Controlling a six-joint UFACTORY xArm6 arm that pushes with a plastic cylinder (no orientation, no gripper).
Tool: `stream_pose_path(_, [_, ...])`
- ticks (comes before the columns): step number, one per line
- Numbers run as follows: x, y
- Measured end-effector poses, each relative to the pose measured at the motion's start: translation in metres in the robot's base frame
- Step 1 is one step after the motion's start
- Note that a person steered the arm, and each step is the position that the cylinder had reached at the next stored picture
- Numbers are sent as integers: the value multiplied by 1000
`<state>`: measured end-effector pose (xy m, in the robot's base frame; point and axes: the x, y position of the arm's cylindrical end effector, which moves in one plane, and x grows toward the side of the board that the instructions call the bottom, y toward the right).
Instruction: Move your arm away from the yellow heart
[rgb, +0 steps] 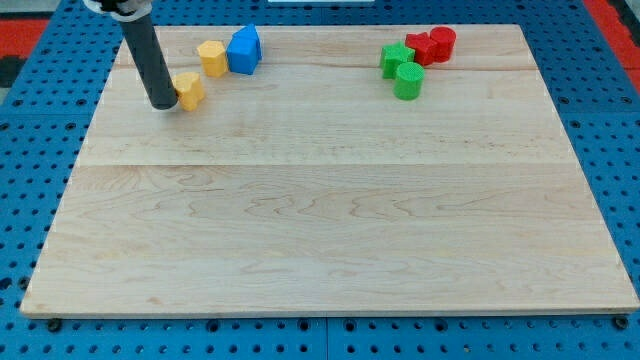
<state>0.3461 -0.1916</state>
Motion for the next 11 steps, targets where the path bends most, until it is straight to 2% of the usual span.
stream_pose_path(2, [-2, 54])
stream_pose_path(3, [-2, 55])
stream_pose_path(4, [3, 13])
stream_pose_path(7, [-24, 120])
stream_pose_path(8, [-26, 131])
stream_pose_path(9, [-23, 130])
stream_pose_path(10, [6, 113])
stream_pose_path(11, [-23, 75])
